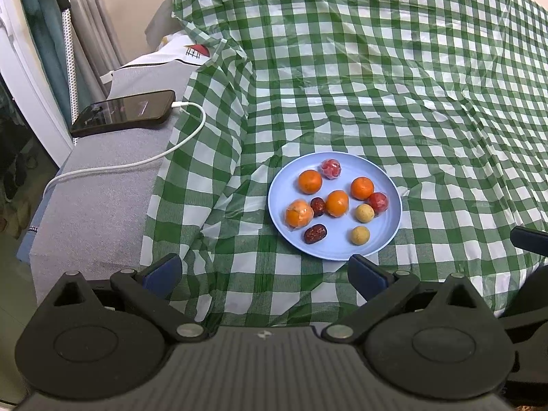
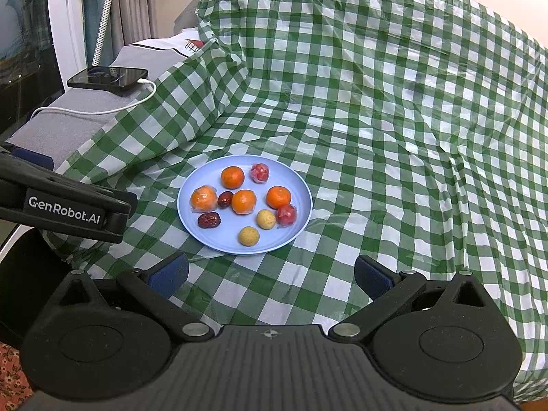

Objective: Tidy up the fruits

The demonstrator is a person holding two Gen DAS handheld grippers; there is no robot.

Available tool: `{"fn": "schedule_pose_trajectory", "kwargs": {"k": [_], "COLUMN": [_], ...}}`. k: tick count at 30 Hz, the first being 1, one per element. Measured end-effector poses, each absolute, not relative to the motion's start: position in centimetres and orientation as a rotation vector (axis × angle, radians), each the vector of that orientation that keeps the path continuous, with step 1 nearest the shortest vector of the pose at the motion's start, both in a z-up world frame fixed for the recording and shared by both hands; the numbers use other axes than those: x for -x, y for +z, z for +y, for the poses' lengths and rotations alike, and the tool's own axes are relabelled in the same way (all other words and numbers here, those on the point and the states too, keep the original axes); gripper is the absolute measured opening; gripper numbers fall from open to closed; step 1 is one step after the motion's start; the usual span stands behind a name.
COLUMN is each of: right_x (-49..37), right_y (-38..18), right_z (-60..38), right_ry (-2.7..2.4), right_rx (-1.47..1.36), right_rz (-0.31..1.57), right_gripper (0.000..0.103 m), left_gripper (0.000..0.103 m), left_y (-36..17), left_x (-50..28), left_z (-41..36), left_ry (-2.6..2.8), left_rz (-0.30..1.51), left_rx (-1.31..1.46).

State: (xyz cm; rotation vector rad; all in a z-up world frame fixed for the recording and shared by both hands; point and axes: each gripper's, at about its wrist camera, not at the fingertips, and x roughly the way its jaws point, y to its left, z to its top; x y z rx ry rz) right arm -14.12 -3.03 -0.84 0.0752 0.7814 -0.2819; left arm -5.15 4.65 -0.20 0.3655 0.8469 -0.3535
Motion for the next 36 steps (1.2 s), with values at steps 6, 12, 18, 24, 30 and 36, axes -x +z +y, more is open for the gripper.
{"fn": "schedule_pose_trajectory", "kwargs": {"k": [6, 12, 18, 24, 30, 36], "right_x": [14.14, 14.15, 14.27, 14.2, 14.22, 14.16], "right_y": [-0.88, -1.01, -1.3, -1.29, -1.29, -1.24], "right_z": [-3.03, -2.96, -2.88, -2.97, -3.01, -3.03], "right_ry": [-0.28, -0.282, -0.281, -0.281, -0.28, -0.279], "right_rx": [-0.075, -0.076, -0.076, -0.078, -0.077, -0.077], "right_rz": [0.784, 0.786, 0.788, 0.789, 0.789, 0.789], "right_gripper": [0.102, 0.102, 0.102, 0.102, 0.102, 0.102], "left_gripper": [0.103, 0.103, 0.103, 0.103, 0.103, 0.103], "left_y": [-0.21, -0.36, -0.45, -0.48, -0.54, -0.62], "left_x": [5.09, 4.87, 4.74, 4.74, 4.76, 4.7], "left_z": [4.66, 4.78, 4.83, 4.77, 4.75, 4.8], "left_ry": [-0.354, -0.358, -0.355, -0.355, -0.356, -0.355], "left_rz": [0.848, 0.851, 0.855, 0.855, 0.855, 0.858], "left_rx": [-0.371, -0.378, -0.382, -0.385, -0.386, -0.388]}}
